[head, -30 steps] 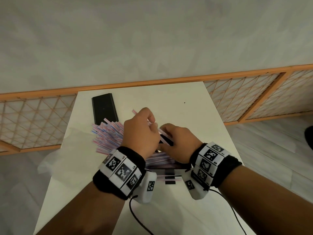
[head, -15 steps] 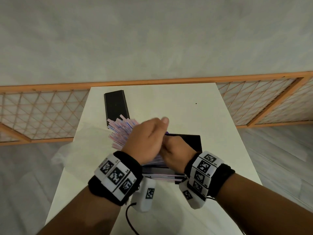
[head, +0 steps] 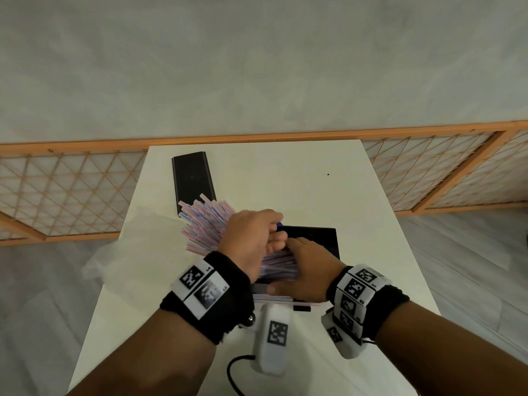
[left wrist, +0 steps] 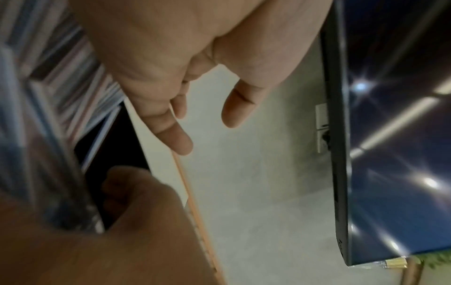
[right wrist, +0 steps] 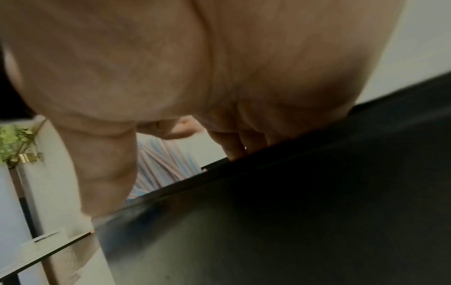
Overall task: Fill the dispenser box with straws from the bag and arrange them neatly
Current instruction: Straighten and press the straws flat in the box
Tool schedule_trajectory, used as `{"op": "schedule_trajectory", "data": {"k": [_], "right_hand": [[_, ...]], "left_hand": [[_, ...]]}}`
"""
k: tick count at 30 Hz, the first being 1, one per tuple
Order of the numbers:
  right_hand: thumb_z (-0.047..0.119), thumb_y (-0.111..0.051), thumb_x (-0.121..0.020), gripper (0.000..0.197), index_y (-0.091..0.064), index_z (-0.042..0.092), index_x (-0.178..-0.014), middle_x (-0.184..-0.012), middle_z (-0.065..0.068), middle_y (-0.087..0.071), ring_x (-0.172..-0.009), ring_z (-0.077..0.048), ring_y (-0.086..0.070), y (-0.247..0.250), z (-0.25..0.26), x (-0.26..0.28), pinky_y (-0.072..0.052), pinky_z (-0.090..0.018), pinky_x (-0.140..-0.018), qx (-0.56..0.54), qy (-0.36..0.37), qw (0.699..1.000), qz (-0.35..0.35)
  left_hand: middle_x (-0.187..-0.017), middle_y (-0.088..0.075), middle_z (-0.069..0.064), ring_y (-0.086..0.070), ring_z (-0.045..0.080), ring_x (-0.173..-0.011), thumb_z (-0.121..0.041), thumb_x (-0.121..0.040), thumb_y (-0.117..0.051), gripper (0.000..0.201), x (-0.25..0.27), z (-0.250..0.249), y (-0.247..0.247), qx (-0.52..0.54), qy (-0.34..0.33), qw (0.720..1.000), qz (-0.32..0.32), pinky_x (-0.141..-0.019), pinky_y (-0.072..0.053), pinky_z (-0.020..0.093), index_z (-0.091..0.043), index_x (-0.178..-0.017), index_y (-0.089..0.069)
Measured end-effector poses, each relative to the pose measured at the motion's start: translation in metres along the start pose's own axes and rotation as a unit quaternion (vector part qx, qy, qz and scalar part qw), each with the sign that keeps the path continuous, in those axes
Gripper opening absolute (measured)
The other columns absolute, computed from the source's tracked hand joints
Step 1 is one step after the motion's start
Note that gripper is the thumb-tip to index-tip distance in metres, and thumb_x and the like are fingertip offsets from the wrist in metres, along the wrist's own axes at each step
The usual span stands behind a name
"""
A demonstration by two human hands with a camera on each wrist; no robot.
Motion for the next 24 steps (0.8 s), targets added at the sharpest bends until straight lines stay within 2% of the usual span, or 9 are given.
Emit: {"op": "schedule_trajectory", "data": {"k": [2, 4, 6, 8, 10, 13, 18, 20, 24], "right_hand": [[0.077, -0.063, -0.051, 0.094, -0.049, 0.027, -0.128, -0.115, 0.005, -0.053, -0.103, -0.015, -0.054, 0.004, -0.007, 0.002, -0.051, -0.036, -0.092, -0.010, -0.003, 1.000, 0.015], [0.066, -0.071, -0.052, 0.077, -0.054, 0.030, -0.118, -0.108, 0.008, -0.057, -0.095, -0.011, -0.058, 0.015, -0.011, 0.006, -0.054, -0.034, -0.086, -0.026, 0.005, 1.000, -0.001], [0.048, -0.082, -0.059, 0.059, -0.059, 0.028, -0.109, -0.102, 0.008, -0.062, -0.088, -0.010, -0.060, 0.030, -0.014, 0.011, -0.054, -0.031, -0.082, -0.050, 0.005, 0.998, -0.026], [0.037, -0.086, -0.064, 0.062, -0.059, 0.023, -0.118, -0.109, 0.005, -0.062, -0.094, -0.013, -0.059, 0.042, -0.019, 0.017, -0.051, -0.030, -0.086, -0.068, -0.002, 0.997, -0.039], [0.037, -0.087, -0.066, 0.075, -0.053, 0.021, -0.130, -0.118, 0.003, -0.057, -0.104, -0.015, -0.056, 0.051, -0.025, 0.022, -0.048, -0.027, -0.091, -0.060, -0.011, 0.997, -0.050], [0.037, -0.086, -0.067, 0.074, -0.051, 0.022, -0.130, -0.119, 0.002, -0.057, -0.104, -0.015, -0.055, 0.056, -0.030, 0.025, -0.047, -0.027, -0.090, -0.051, -0.015, 0.997, -0.056], [0.036, -0.085, -0.068, 0.070, -0.053, 0.020, -0.128, -0.119, 0.000, -0.058, -0.105, -0.018, -0.056, 0.057, -0.035, 0.028, -0.049, -0.032, -0.092, -0.050, -0.029, 0.997, -0.052], [0.036, -0.085, -0.069, 0.067, -0.054, 0.020, -0.127, -0.118, 0.001, -0.058, -0.104, -0.017, -0.056, 0.056, -0.036, 0.028, -0.049, -0.031, -0.091, -0.049, -0.028, 0.997, -0.053], [0.036, -0.083, -0.070, 0.059, -0.056, 0.022, -0.121, -0.112, 0.002, -0.058, -0.098, -0.017, -0.056, 0.055, -0.035, 0.027, -0.050, -0.031, -0.086, -0.049, -0.022, 0.997, -0.048]], "left_hand": [[-0.113, -0.057, 0.018, -0.068, 0.028, -0.085, -0.006, -0.094, -0.064, 0.005, -0.004, 0.014, -0.012, 0.044, 0.056, 0.997, 0.007, -0.068, -0.057, 0.030, -0.001, -0.096, -0.062], [-0.120, -0.057, 0.019, -0.067, 0.030, -0.090, -0.002, -0.092, -0.063, 0.012, -0.011, 0.022, -0.020, 0.069, 0.074, 0.995, 0.001, -0.072, -0.060, 0.030, 0.003, -0.102, -0.062], [-0.119, -0.061, 0.022, -0.067, 0.032, -0.092, 0.000, -0.088, -0.064, 0.023, -0.021, 0.029, -0.024, 0.083, 0.078, 0.993, -0.017, -0.070, -0.062, 0.028, 0.006, -0.110, -0.062], [-0.115, -0.060, 0.021, -0.066, 0.033, -0.098, 0.000, -0.085, -0.064, 0.023, -0.029, 0.032, -0.026, 0.087, 0.081, 0.992, -0.031, -0.076, -0.062, 0.031, 0.003, -0.108, -0.063], [-0.107, -0.057, 0.018, -0.063, 0.032, -0.100, 0.000, -0.084, -0.064, 0.015, -0.034, 0.034, -0.029, 0.091, 0.087, 0.991, -0.040, -0.087, -0.059, 0.036, 0.001, -0.098, -0.061], [-0.100, -0.056, 0.016, -0.061, 0.031, -0.096, 0.000, -0.081, -0.065, 0.013, -0.040, 0.036, -0.031, 0.076, 0.091, 0.992, -0.052, -0.096, -0.057, 0.044, 0.000, -0.093, -0.060], [-0.096, -0.060, 0.016, -0.064, 0.029, -0.085, 0.000, -0.081, -0.064, 0.025, -0.040, 0.039, -0.030, 0.029, 0.064, 0.995, -0.069, -0.092, -0.059, 0.042, 0.005, -0.105, -0.062], [-0.091, -0.061, 0.015, -0.066, 0.031, -0.082, 0.000, -0.080, -0.065, 0.020, -0.037, 0.035, -0.029, -0.008, 0.045, 0.996, -0.073, -0.093, -0.058, 0.045, 0.005, -0.099, -0.063], [-0.076, -0.069, 0.018, -0.075, 0.039, -0.081, -0.012, -0.063, -0.070, 0.010, -0.027, 0.026, -0.024, -0.130, 0.004, 0.990, -0.063, -0.087, -0.058, 0.059, -0.002, -0.064, -0.067]]}}
Point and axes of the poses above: each hand's wrist, its own x-axis away from the middle knuckle, its own y-axis out of the back of the hand, z = x × y, the point moved 6 cm from there along -x, towards the middle knuckle
